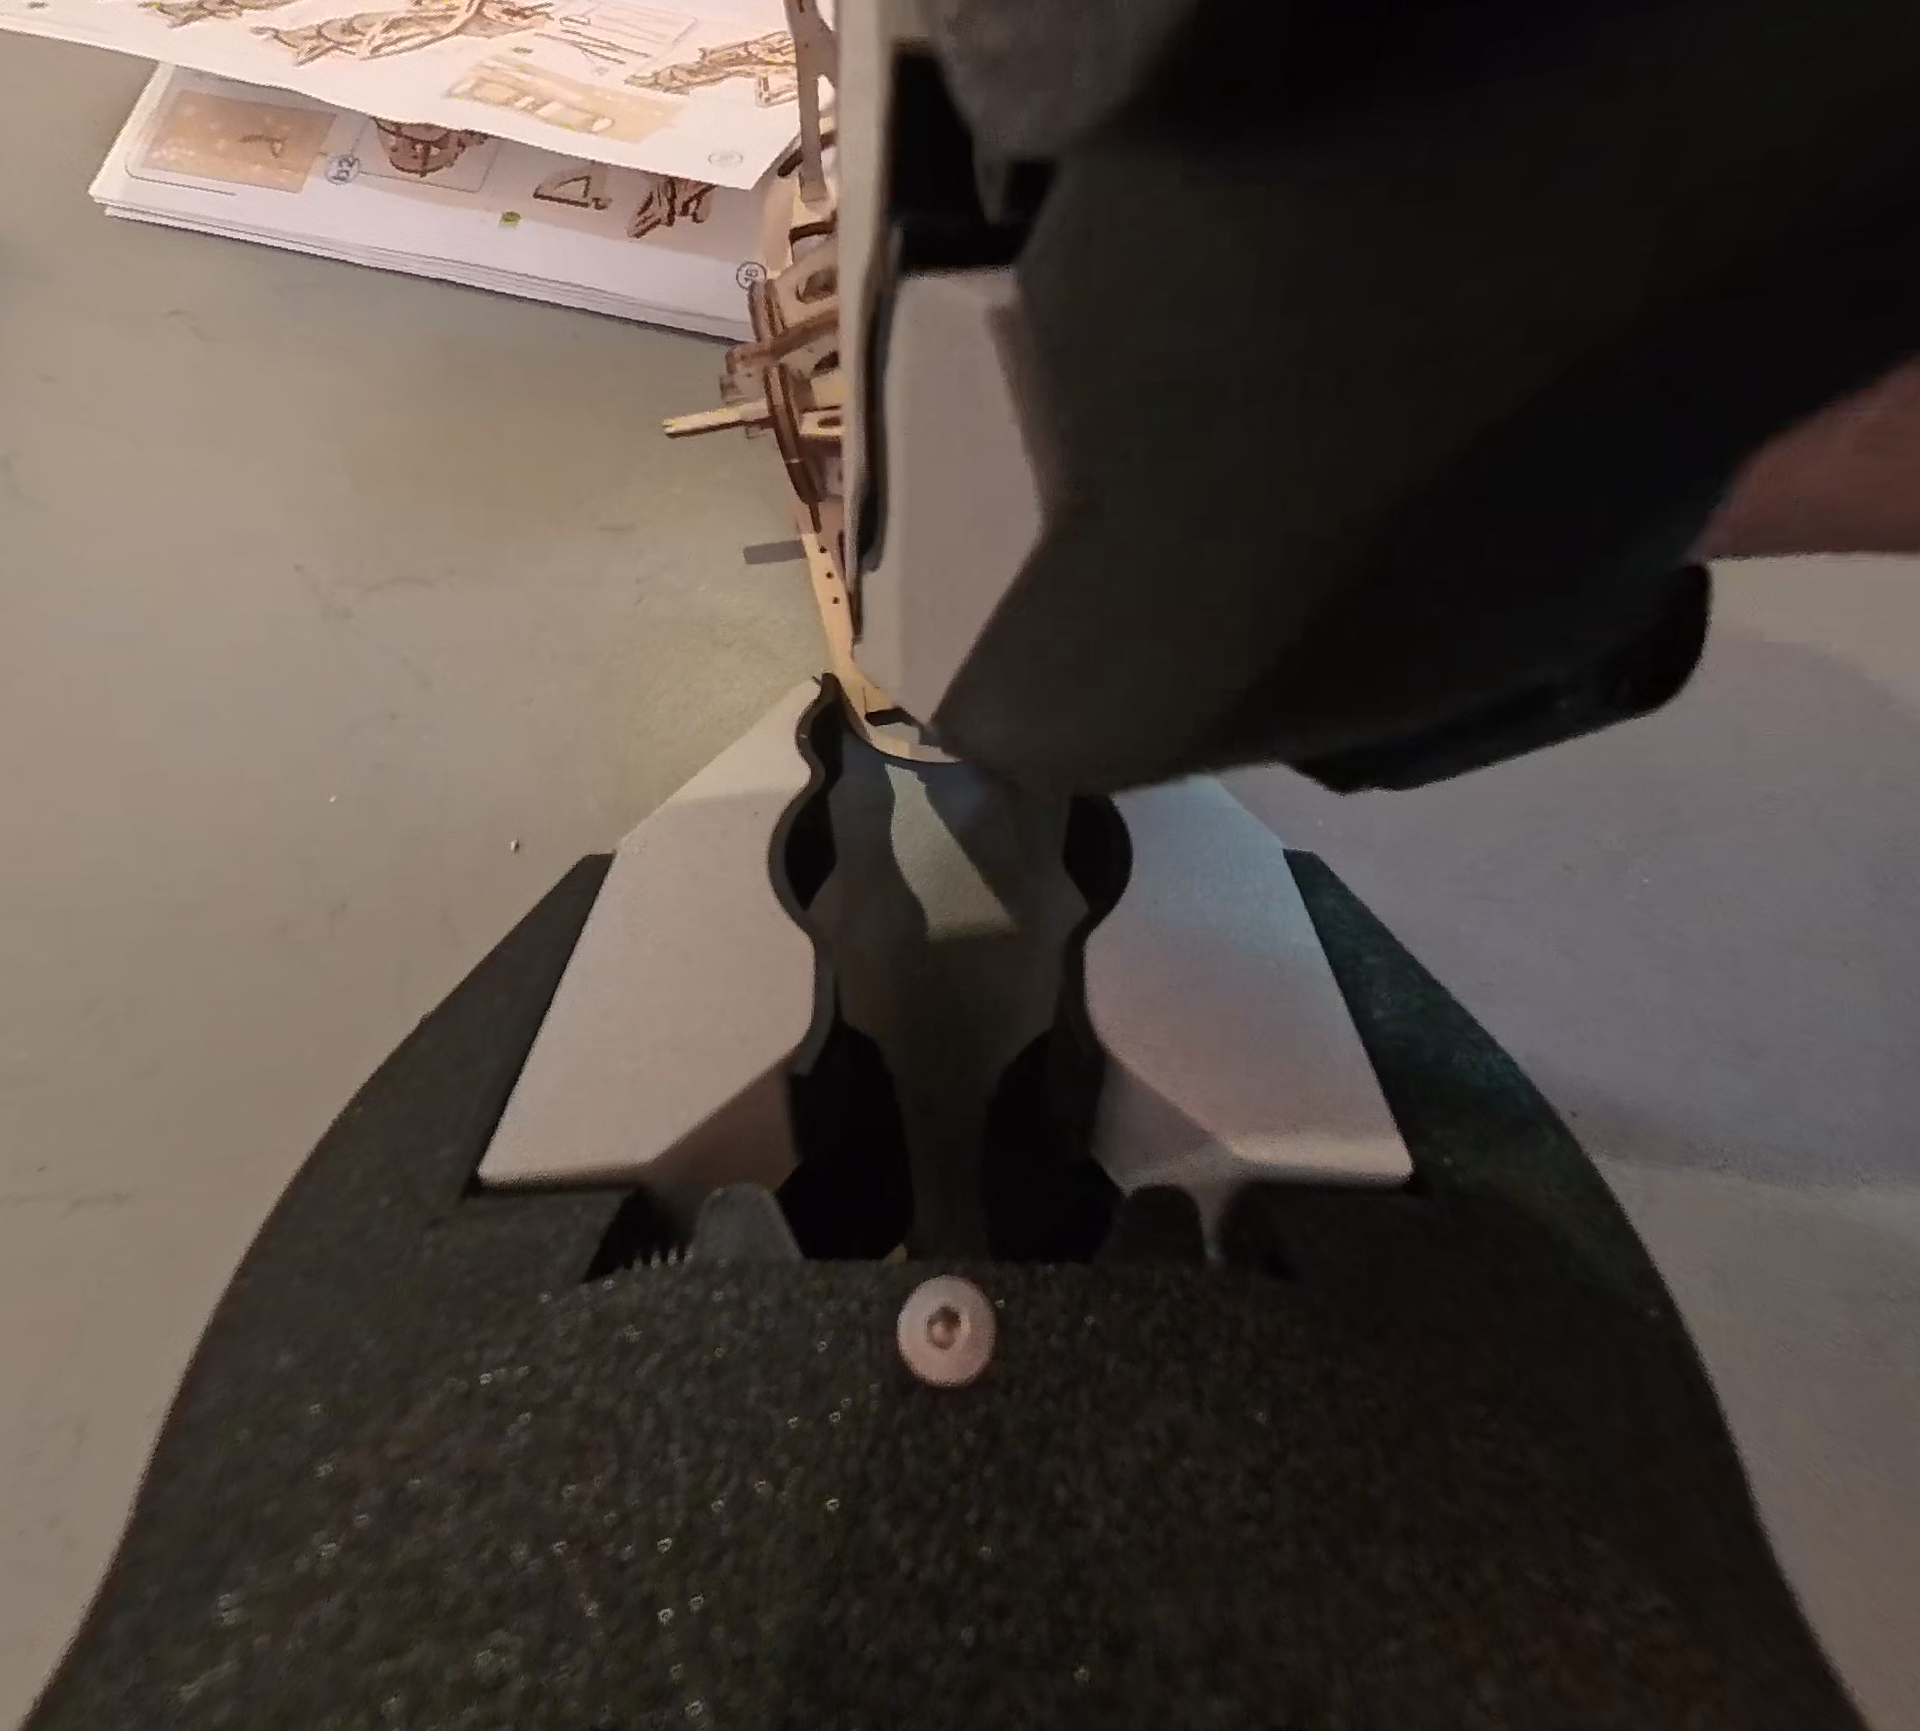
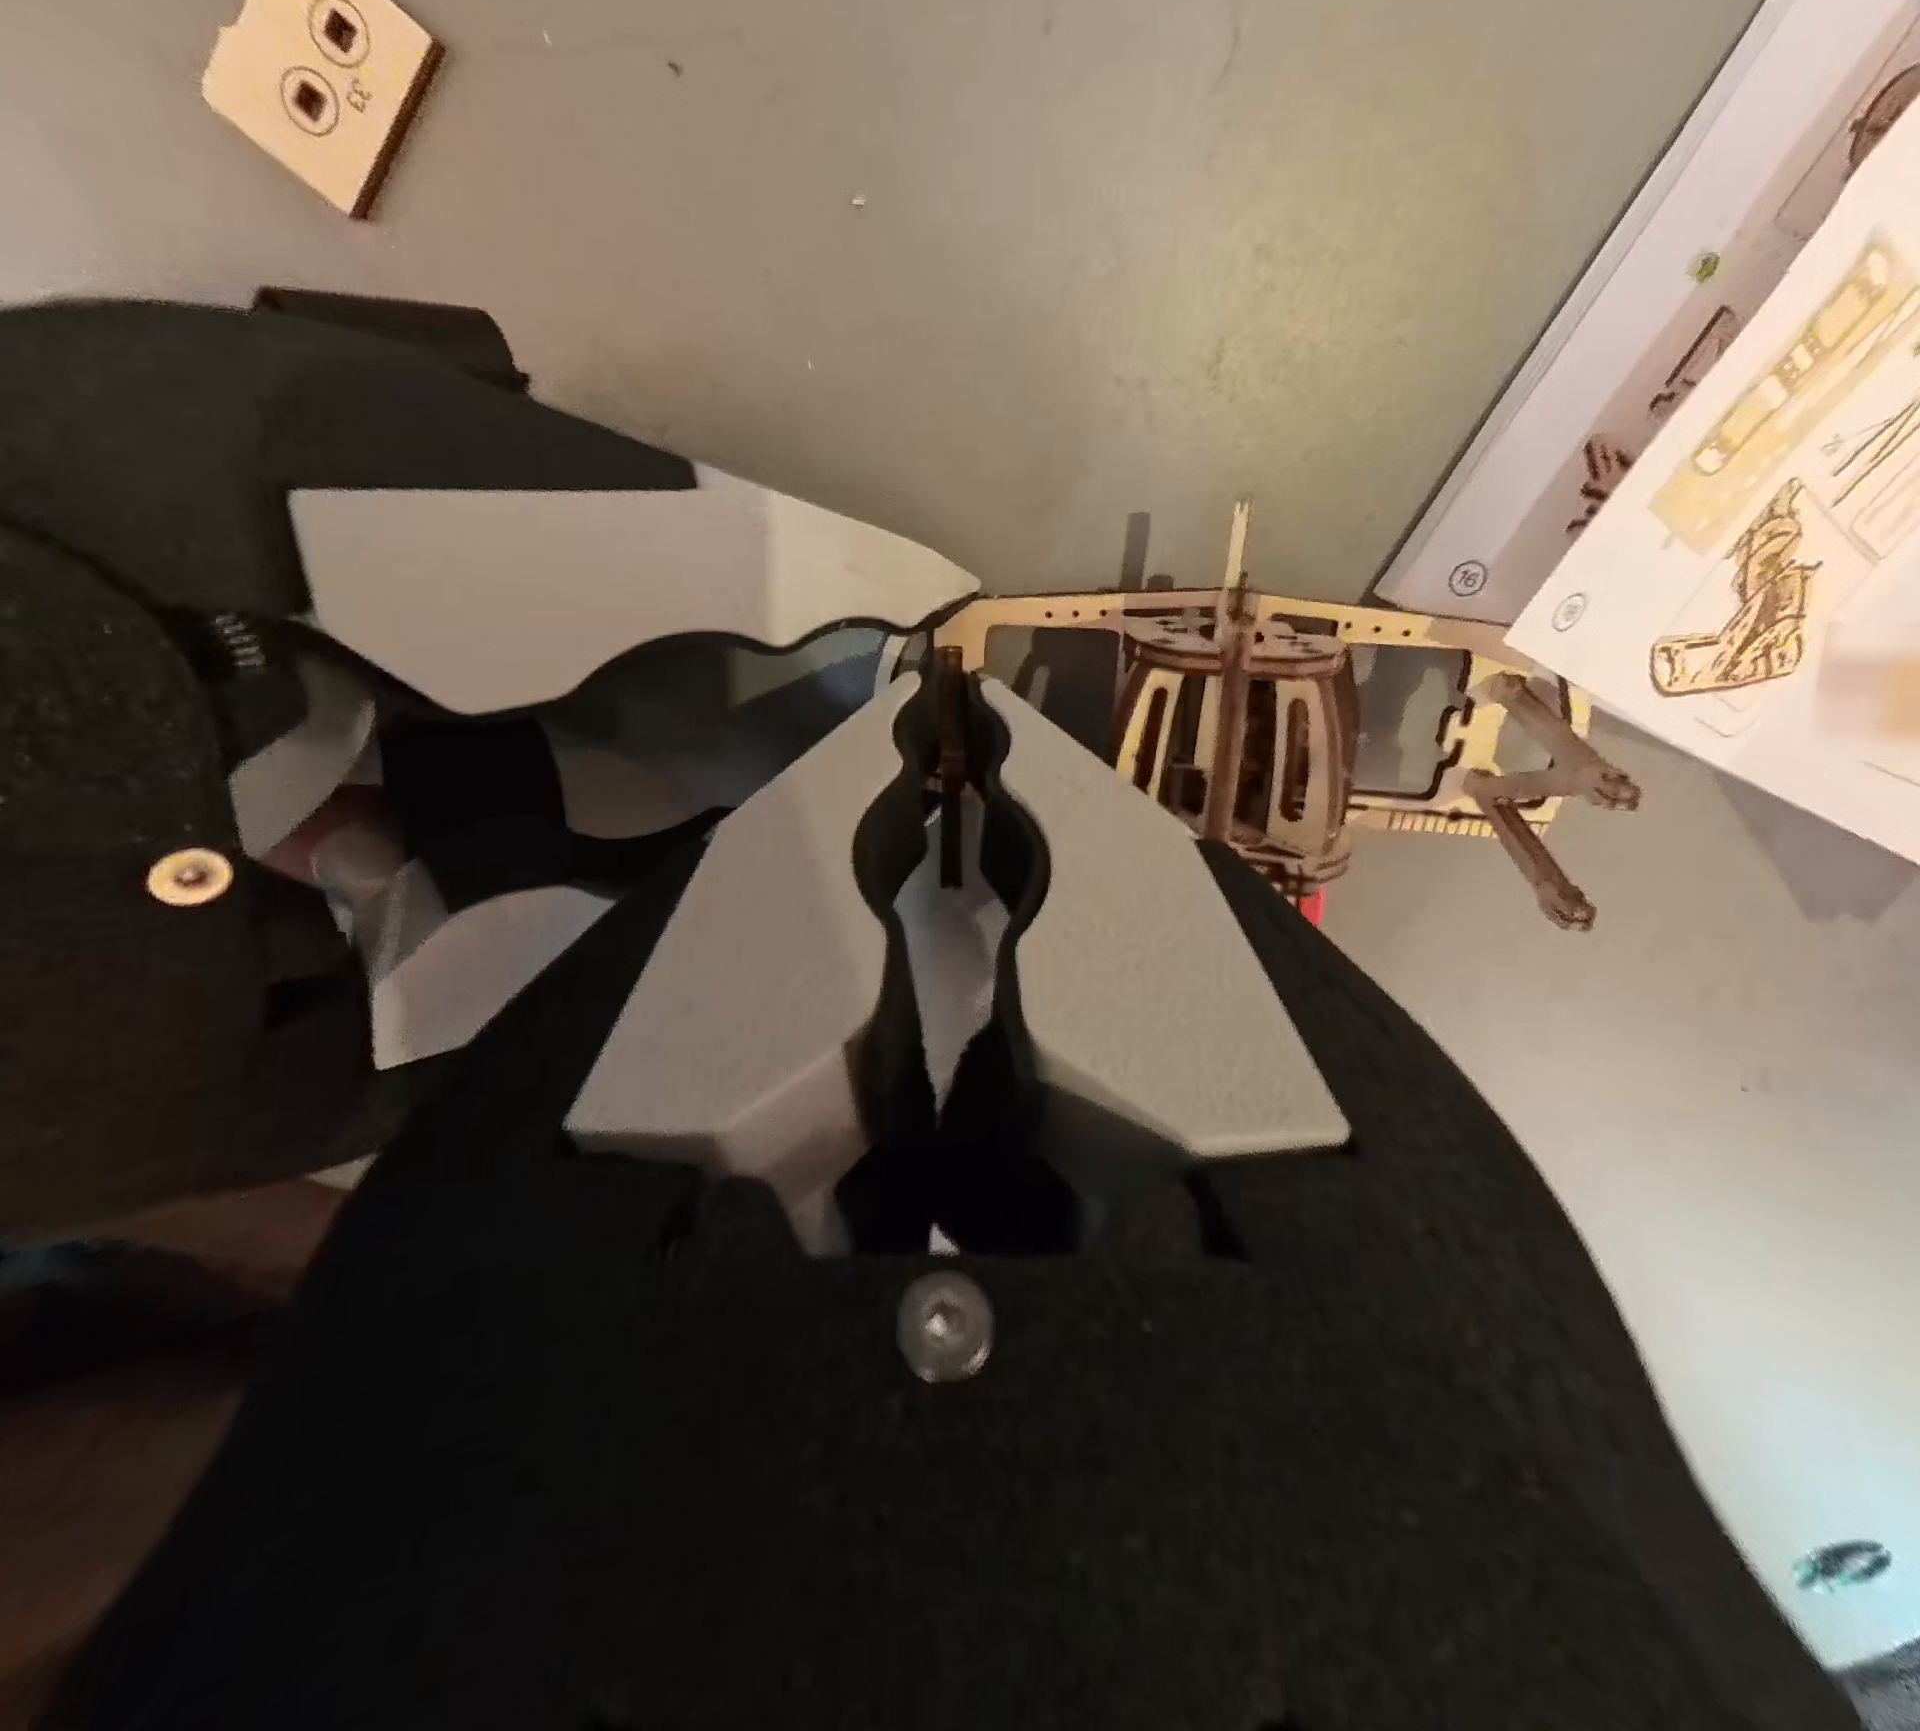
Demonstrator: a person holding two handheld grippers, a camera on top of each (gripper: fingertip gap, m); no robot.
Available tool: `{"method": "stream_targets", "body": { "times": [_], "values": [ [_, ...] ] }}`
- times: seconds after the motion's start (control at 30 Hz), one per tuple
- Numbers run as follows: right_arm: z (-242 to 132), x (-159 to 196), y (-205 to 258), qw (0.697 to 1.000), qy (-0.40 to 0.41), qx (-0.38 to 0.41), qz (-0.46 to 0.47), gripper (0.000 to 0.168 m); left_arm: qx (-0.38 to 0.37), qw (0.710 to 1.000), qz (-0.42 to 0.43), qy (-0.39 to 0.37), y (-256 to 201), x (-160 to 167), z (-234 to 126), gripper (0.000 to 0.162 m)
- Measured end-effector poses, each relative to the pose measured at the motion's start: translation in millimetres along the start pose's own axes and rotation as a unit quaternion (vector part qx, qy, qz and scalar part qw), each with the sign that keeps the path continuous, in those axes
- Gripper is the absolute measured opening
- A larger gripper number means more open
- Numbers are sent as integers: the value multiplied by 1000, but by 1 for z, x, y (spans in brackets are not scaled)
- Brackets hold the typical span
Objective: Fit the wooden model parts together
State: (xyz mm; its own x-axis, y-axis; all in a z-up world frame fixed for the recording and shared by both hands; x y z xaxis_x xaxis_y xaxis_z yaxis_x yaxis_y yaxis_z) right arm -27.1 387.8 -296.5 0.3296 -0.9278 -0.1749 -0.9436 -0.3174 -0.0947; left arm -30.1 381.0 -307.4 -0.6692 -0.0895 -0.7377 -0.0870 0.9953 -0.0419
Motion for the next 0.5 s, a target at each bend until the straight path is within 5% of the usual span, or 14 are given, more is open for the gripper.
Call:
{"method": "stream_targets", "body": {
  "times": [0.5],
  "values": [
    [1, -2, -1, 1000, 10, -18, 24, 1, -1, 1000, -3, 0, 1, 0, 0, 39]
  ]
}}
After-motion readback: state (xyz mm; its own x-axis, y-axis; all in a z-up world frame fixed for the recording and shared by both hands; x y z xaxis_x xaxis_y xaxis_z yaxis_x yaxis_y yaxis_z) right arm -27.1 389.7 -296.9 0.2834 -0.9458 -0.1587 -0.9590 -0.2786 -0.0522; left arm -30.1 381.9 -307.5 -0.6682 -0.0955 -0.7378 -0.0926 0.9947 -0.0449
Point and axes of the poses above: each gripper's, where its closed fingertips meet, z out along the fingers, x out of its underside, y = z × x across the jaws, the point moved 1 cm from there along -z, back along the fingers, and after that the axes turned 5 degrees about x, right-handed, at the moved point
